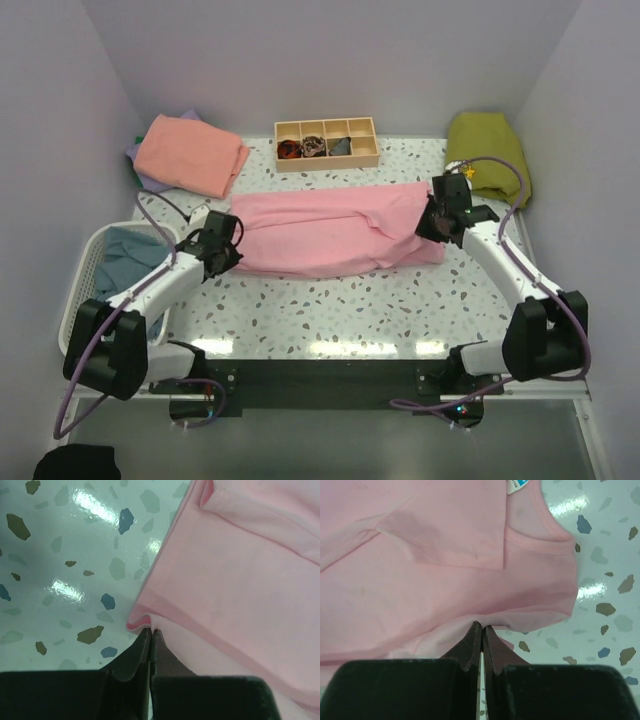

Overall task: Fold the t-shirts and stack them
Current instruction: Fold the other side of the tshirt into a rectangle

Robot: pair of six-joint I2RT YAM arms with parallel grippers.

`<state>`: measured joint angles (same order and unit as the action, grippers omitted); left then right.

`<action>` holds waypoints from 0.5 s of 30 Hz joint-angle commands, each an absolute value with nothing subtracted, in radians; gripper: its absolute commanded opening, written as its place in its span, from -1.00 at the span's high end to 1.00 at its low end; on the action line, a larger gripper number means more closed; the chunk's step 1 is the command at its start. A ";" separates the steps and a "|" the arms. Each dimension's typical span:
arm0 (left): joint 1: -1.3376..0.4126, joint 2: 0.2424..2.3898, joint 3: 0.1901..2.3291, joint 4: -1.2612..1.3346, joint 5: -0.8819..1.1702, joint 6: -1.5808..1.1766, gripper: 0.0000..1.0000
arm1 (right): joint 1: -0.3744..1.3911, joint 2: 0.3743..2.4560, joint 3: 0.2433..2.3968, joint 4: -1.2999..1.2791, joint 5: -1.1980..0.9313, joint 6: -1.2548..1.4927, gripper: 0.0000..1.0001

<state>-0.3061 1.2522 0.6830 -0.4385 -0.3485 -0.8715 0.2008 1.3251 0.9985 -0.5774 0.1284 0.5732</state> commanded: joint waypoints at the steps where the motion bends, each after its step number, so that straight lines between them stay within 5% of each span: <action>1: -0.285 1.311 0.748 -0.361 -0.388 -0.848 1.00 | 0.198 1.417 1.104 -0.528 0.120 0.523 1.00; 15: -0.252 1.594 0.945 -0.321 -0.425 -0.798 1.00 | 0.173 1.713 1.327 -0.500 0.092 0.479 1.00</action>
